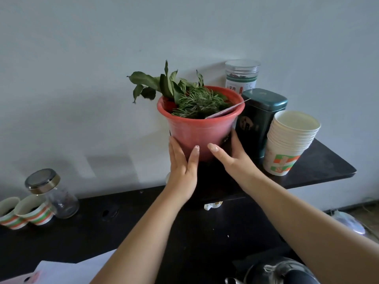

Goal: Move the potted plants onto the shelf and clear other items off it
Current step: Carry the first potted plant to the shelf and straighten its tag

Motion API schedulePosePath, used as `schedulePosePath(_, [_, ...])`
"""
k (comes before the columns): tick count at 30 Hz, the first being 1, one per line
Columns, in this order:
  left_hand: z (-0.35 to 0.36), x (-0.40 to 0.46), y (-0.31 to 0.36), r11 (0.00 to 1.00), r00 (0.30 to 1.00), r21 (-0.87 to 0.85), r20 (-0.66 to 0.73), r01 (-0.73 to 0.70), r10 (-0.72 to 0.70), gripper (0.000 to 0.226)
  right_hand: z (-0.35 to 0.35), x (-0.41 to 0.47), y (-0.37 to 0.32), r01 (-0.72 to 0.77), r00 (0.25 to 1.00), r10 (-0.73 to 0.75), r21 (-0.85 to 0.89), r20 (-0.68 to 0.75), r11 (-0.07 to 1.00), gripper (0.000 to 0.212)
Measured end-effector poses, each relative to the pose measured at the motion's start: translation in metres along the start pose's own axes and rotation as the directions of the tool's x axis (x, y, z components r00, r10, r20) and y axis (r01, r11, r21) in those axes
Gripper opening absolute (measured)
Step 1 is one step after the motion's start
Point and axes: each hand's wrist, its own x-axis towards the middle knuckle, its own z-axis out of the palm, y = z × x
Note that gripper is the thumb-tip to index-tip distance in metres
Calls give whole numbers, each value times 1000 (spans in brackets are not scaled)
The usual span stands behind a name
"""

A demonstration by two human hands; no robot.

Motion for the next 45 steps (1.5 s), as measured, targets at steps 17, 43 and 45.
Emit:
schedulePosePath(17, [5, -3, 4, 1000, 999, -3, -40, -13, 13, 73, 3, 4, -4, 6, 1000, -7, -10, -17, 1000, 88])
schedulePosePath(43, [-4, 15, -2, 981, 997, -187, -64, -53, 42, 93, -19, 10, 9, -26, 999, 27, -57, 21, 998, 101])
schedulePosePath(45, [-2, 15, -1, 978, 997, -207, -68, -39, 25, 86, -21, 17, 10, -73, 997, 73, -44, 0, 996, 112])
